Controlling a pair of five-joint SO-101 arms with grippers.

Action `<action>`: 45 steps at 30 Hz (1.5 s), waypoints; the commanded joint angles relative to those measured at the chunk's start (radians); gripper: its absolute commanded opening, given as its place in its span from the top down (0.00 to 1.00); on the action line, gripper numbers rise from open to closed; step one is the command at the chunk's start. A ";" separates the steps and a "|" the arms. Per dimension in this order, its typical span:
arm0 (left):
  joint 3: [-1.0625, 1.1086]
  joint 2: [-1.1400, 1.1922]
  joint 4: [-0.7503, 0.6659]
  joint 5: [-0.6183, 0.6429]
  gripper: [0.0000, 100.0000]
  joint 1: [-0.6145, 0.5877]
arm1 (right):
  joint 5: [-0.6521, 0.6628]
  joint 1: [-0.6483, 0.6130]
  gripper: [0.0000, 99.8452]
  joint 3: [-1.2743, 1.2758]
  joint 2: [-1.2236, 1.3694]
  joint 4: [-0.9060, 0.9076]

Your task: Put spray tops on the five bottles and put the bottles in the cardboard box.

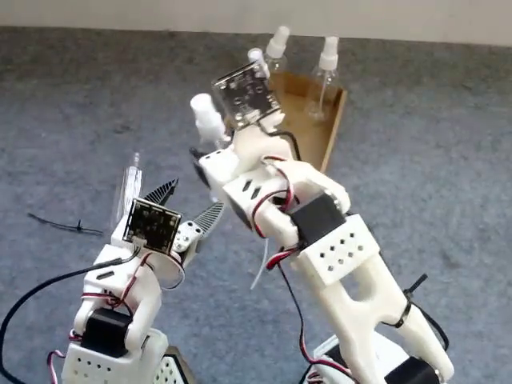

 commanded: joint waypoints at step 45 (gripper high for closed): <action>0.031 -0.007 -0.012 -0.005 0.73 0.044 | -0.008 0.483 1.00 0.346 0.587 -1.227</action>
